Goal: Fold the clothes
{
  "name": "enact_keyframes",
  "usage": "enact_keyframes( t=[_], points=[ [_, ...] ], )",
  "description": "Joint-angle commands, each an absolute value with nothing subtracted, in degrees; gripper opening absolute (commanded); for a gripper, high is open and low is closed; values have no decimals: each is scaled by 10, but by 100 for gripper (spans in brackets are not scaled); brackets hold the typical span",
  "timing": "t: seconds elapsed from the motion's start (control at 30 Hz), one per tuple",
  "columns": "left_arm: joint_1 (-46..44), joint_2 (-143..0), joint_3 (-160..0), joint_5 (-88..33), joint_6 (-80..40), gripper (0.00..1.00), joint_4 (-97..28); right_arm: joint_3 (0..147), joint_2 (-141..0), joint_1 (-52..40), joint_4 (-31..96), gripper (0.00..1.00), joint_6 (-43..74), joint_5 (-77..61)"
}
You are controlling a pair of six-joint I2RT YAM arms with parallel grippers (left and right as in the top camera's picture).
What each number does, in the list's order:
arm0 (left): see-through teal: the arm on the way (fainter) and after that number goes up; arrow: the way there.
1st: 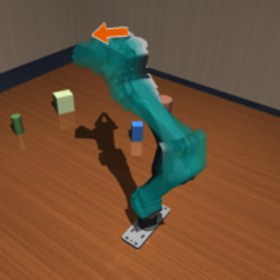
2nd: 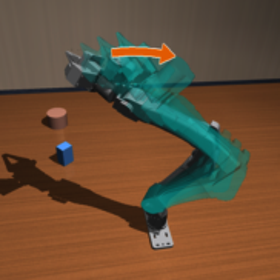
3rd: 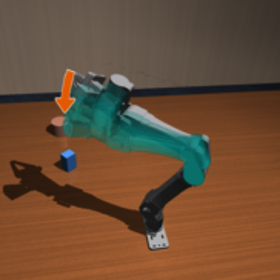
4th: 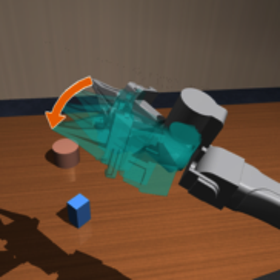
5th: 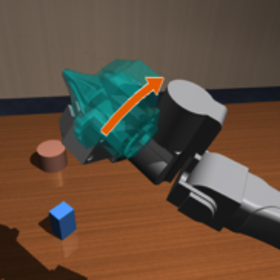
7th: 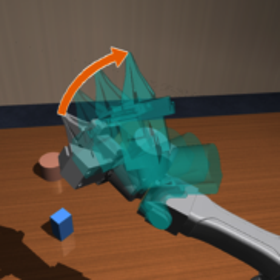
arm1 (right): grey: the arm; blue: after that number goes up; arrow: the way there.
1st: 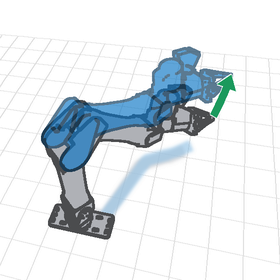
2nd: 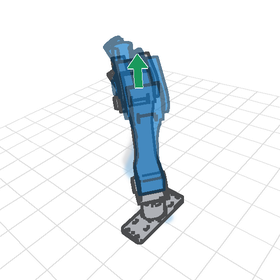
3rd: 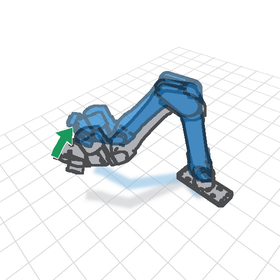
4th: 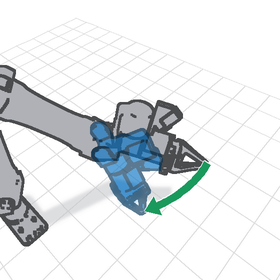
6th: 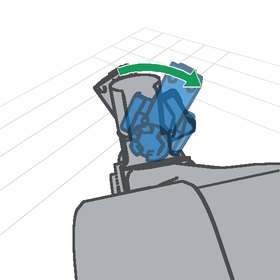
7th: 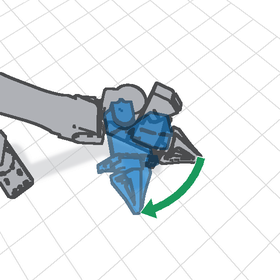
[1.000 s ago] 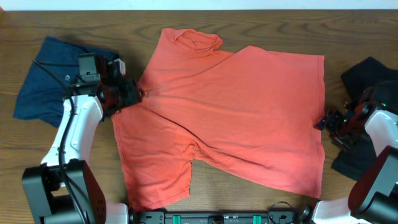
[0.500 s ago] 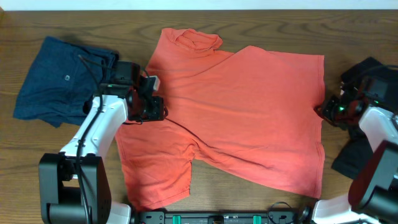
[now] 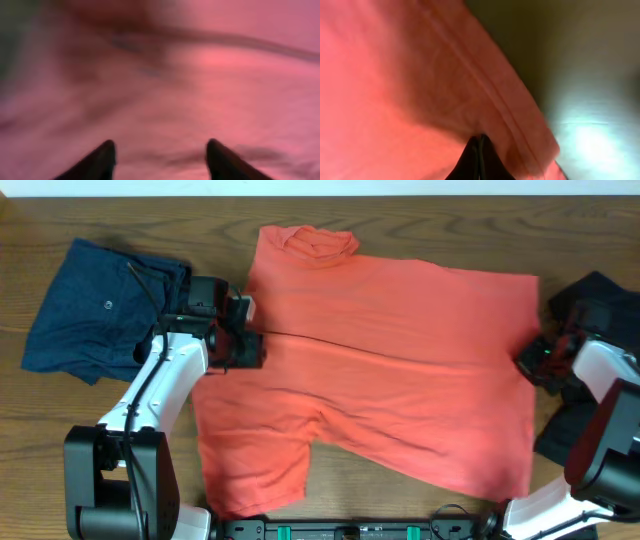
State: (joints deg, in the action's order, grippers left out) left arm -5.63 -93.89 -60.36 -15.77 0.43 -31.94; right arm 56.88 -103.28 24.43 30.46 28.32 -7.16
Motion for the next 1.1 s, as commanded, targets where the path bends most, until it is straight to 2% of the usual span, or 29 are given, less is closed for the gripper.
enact_keyframes(
  t=[0.0,0.07,0.1,0.17,0.2,0.27,0.5,0.73,1.07],
  points=[
    [-54,-943,-614,-66,22,66,-261,569,-1005,291,314,1,306,38],
    [-54,-943,-614,-65,33,68,-218,579,-973,293,307,2,267,1],
    [-54,-943,-614,-65,32,69,-203,583,-960,292,303,5,246,-21],
    [-54,-946,-614,-66,32,69,-179,587,-931,289,296,23,193,-80],
    [-54,-949,-614,-66,32,69,-169,587,-917,288,296,40,180,-102],
    [-54,-962,-614,-72,33,69,-156,587,-896,288,301,52,177,-135],
    [-54,-1054,-614,-100,69,69,-88,587,-878,280,342,51,146,-254],
    [-54,-1095,-616,-133,71,69,-30,587,-878,244,393,51,84,-255],
    [-54,-1129,-616,-128,71,67,-10,587,-878,213,396,50,85,-238]
  ],
)
